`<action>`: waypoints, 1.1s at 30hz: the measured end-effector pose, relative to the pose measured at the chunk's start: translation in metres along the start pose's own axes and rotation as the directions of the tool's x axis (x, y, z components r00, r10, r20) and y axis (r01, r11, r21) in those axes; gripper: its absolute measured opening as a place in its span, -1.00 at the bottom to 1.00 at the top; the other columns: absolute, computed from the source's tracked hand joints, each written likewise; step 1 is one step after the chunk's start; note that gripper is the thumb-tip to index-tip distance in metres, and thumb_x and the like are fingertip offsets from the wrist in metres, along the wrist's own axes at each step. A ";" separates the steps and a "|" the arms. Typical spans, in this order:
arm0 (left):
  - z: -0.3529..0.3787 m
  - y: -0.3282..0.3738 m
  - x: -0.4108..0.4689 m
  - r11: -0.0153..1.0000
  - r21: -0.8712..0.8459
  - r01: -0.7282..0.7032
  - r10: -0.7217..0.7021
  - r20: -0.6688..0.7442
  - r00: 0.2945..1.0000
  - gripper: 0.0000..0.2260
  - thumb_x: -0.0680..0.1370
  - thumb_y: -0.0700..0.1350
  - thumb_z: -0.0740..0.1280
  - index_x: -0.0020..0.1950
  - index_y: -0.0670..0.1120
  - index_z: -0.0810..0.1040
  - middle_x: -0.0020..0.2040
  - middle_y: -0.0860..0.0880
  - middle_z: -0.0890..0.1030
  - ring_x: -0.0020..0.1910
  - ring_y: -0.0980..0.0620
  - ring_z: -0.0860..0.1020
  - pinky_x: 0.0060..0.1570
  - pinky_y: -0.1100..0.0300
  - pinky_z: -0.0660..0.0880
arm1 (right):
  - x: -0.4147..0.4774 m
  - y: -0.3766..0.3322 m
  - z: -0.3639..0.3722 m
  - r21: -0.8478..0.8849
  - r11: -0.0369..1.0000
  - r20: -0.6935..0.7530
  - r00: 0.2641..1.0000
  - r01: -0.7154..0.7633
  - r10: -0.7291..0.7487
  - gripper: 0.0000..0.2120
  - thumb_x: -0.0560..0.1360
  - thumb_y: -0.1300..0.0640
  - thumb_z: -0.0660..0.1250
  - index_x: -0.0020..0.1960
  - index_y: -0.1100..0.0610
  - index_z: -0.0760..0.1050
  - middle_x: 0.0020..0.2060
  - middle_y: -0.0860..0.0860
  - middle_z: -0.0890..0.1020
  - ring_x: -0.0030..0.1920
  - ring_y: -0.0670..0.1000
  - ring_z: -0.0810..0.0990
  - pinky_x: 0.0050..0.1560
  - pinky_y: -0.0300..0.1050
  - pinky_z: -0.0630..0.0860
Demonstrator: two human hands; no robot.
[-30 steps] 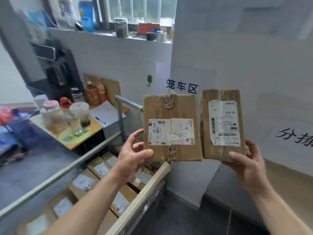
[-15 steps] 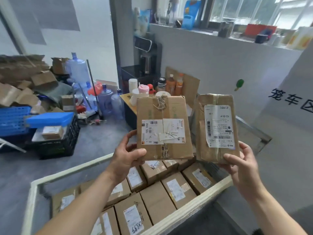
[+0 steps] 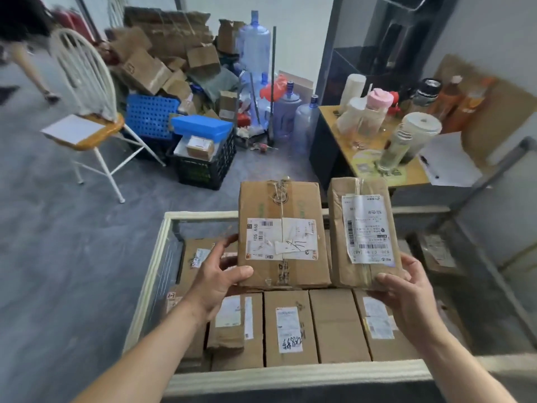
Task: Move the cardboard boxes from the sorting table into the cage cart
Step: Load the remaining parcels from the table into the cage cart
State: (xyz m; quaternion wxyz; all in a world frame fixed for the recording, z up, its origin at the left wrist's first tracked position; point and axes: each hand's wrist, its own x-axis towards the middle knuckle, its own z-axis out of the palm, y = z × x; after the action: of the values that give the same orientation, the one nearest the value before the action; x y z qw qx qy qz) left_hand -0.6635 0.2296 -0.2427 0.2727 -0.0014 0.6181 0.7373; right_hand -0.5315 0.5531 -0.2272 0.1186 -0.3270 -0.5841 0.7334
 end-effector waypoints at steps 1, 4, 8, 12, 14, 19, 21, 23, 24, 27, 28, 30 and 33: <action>-0.004 -0.011 0.001 1.000 -0.002 0.019 -0.019 -0.028 0.999 -0.25 0.19 -0.07 0.58 0.37 0.11 0.45 0.13 -0.18 0.70 0.06 -0.22 0.69 -0.09 -0.02 0.64 | 0.007 0.011 0.002 -0.012 0.999 0.007 0.999 -0.032 0.032 -0.52 0.48 0.43 0.34 0.33 0.10 0.38 0.10 0.23 0.66 0.02 0.24 0.69 -0.03 0.16 0.64; -0.010 -0.044 0.002 0.998 -0.004 0.070 -0.070 -0.101 0.992 -0.21 0.15 -0.04 0.59 0.36 0.12 0.45 0.10 -0.12 0.71 0.06 -0.15 0.69 -0.10 0.03 0.63 | 0.026 0.045 0.002 -0.048 0.991 0.023 0.992 -0.122 0.123 -0.53 0.48 0.44 0.33 0.32 0.11 0.39 0.09 0.23 0.66 0.03 0.26 0.67 -0.04 0.15 0.61; -0.017 -0.092 0.005 0.983 0.009 0.183 -0.180 -0.131 0.975 -0.06 0.15 -0.01 0.63 0.49 0.09 0.34 0.18 -0.10 0.69 0.20 -0.13 0.64 0.28 -0.17 0.49 | 0.047 0.088 -0.008 -0.096 0.971 0.035 0.975 -0.217 0.221 -0.51 0.49 0.42 0.34 0.35 0.13 0.37 0.10 0.22 0.65 0.06 0.28 0.65 -0.06 0.13 0.61; -0.014 -0.135 0.008 0.957 0.001 0.290 -0.287 -0.150 0.946 -0.16 0.17 0.00 0.62 0.41 0.21 0.39 0.16 -0.07 0.69 0.14 -0.17 0.67 0.18 -0.27 0.56 | 0.064 0.128 -0.023 -0.164 0.942 0.027 0.953 -0.293 0.301 -0.53 0.47 0.43 0.35 0.30 0.09 0.41 0.13 0.22 0.64 0.08 0.35 0.64 0.09 0.31 0.59; -0.011 -0.152 0.011 0.945 0.001 0.326 -0.321 -0.163 0.933 -0.22 0.17 0.03 0.59 0.35 0.24 0.41 0.08 -0.03 0.72 0.10 -0.18 0.68 0.08 -0.19 0.59 | 0.071 0.146 -0.031 -0.206 0.925 0.019 0.944 -0.318 0.329 -0.54 0.47 0.44 0.36 0.25 0.04 0.44 0.11 0.21 0.65 0.07 0.38 0.64 0.11 0.35 0.59; -0.008 -0.195 0.020 0.914 -0.041 0.403 -0.403 -0.203 0.892 -0.20 0.17 0.02 0.59 0.38 0.23 0.41 0.11 -0.09 0.70 0.10 -0.18 0.67 -0.03 -0.07 0.62 | 0.089 0.182 -0.046 -0.261 0.888 0.021 0.917 -0.379 0.397 -0.50 0.47 0.43 0.36 0.30 0.04 0.43 0.09 0.23 0.65 0.05 0.40 0.64 -0.04 0.24 0.66; -0.006 -0.205 0.023 0.905 -0.049 0.424 -0.424 -0.210 0.881 -0.23 0.17 0.02 0.59 0.35 0.26 0.42 0.13 -0.06 0.70 0.10 -0.16 0.67 -0.01 -0.10 0.62 | 0.095 0.194 -0.051 -0.270 0.874 0.016 0.906 -0.404 0.423 -0.49 0.46 0.42 0.37 0.32 0.04 0.43 0.08 0.24 0.65 0.03 0.37 0.66 -0.10 0.19 0.66; -0.005 -0.214 0.025 0.893 -0.050 0.447 -0.447 -0.211 0.869 -0.24 0.19 0.00 0.58 0.34 0.27 0.40 0.10 0.00 0.72 0.10 -0.13 0.68 0.03 -0.13 0.62 | 0.100 0.204 -0.055 -0.279 0.860 0.017 0.894 -0.427 0.449 -0.50 0.46 0.42 0.37 0.32 0.05 0.44 0.09 0.25 0.65 0.04 0.36 0.65 -0.13 0.15 0.66; -0.004 -0.217 0.027 0.888 -0.053 0.457 -0.457 -0.212 0.864 -0.24 0.20 -0.01 0.58 0.36 0.27 0.39 0.08 0.01 0.72 0.09 -0.12 0.68 0.03 -0.13 0.62 | 0.102 0.208 -0.056 -0.281 0.855 0.018 0.888 -0.437 0.460 -0.50 0.46 0.42 0.37 0.32 0.05 0.44 0.10 0.25 0.64 0.05 0.37 0.65 -0.12 0.15 0.66; -0.002 -0.227 0.031 0.878 -0.057 0.474 -0.475 -0.221 0.852 -0.21 0.24 -0.04 0.56 0.43 0.22 0.36 0.11 0.00 0.71 0.07 -0.10 0.69 -0.09 -0.02 0.62 | 0.106 0.217 -0.060 -0.296 0.837 0.025 0.872 -0.461 0.489 -0.49 0.47 0.43 0.36 0.32 0.06 0.42 0.11 0.26 0.62 0.07 0.37 0.63 -0.07 0.20 0.67; -0.002 -0.230 0.032 0.876 -0.060 0.479 -0.479 -0.223 0.849 -0.21 0.25 -0.04 0.56 0.44 0.22 0.36 0.14 -0.02 0.70 0.08 -0.11 0.68 -0.10 0.00 0.61 | 0.108 0.219 -0.061 -0.301 0.831 0.027 0.867 -0.468 0.498 -0.47 0.46 0.43 0.36 0.34 0.06 0.41 0.11 0.25 0.62 0.06 0.37 0.64 -0.06 0.21 0.66; -0.001 -0.235 0.033 0.868 -0.067 0.492 -0.493 -0.236 0.837 -0.21 0.27 -0.05 0.56 0.46 0.21 0.36 0.18 -0.06 0.67 0.10 -0.12 0.67 -0.08 -0.01 0.62 | 0.110 0.221 -0.063 -0.314 0.821 0.035 0.859 -0.477 0.512 -0.40 0.42 0.42 0.41 0.38 0.06 0.38 0.12 0.25 0.62 0.04 0.34 0.65 -0.06 0.20 0.66; -0.004 -0.241 0.032 0.859 -0.069 0.507 -0.507 -0.249 0.826 -0.24 0.34 -0.10 0.57 0.46 0.20 0.35 0.20 -0.08 0.66 0.10 -0.12 0.67 -0.06 -0.03 0.64 | 0.113 0.224 -0.067 -0.333 0.810 0.049 0.849 -0.483 0.526 -0.35 0.38 0.41 0.44 0.39 0.05 0.37 0.12 0.23 0.64 0.04 0.33 0.65 -0.05 0.21 0.65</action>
State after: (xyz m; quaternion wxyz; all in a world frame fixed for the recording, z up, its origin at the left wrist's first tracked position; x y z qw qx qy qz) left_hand -0.5944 0.2600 -0.4741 0.3755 -0.2612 0.6257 0.6319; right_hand -0.5290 0.6031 -0.4822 -0.1742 -0.4331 -0.5899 0.6588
